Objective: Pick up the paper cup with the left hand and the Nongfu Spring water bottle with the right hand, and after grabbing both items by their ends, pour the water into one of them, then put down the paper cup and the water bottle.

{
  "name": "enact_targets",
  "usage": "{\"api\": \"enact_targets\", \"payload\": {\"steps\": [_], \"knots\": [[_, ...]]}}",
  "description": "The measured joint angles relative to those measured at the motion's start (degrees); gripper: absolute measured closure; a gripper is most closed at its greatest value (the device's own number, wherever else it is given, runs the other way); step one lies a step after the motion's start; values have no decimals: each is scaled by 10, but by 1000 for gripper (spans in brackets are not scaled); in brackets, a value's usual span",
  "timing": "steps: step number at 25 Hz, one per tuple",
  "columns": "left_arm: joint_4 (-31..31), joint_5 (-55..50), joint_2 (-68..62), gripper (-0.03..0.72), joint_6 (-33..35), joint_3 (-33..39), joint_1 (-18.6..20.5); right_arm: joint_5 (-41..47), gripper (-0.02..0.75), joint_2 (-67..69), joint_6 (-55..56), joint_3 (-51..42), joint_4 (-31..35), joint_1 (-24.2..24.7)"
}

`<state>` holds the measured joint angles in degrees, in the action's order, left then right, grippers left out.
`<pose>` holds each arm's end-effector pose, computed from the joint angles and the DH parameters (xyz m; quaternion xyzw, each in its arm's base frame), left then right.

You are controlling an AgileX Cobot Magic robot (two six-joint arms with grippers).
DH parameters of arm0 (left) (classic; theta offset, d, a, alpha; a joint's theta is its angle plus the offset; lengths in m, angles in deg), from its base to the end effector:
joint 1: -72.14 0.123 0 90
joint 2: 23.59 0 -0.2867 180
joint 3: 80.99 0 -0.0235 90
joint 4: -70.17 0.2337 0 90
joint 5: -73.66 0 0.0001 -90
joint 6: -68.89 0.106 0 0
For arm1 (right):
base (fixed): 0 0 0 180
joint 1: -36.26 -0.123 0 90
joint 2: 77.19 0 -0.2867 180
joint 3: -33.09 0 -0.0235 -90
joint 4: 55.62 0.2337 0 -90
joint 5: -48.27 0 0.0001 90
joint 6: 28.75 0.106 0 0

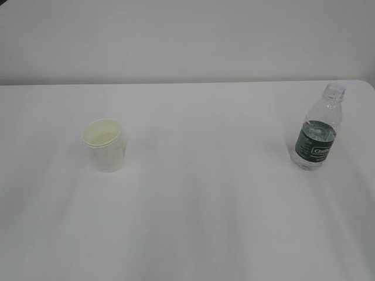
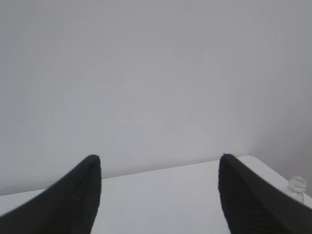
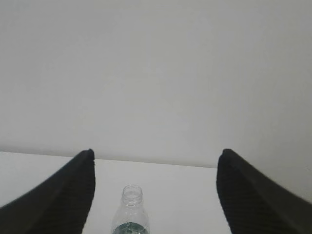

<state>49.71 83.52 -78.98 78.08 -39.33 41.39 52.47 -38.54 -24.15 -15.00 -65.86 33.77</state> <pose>0.1560 -0.0854 0.3576 0.0977 0.6865 -0.2372 0.6804 0.1140 0.0036 0.3371 -0.0458 0.7110 -0.0238 0.7013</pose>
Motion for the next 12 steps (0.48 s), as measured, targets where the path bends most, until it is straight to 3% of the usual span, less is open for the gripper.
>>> {"api": "enact_targets", "payload": {"steps": [12], "knots": [[61, -157, 124, 151, 1, 0, 0, 113, 148, -111, 0, 8, 0, 0]]}}
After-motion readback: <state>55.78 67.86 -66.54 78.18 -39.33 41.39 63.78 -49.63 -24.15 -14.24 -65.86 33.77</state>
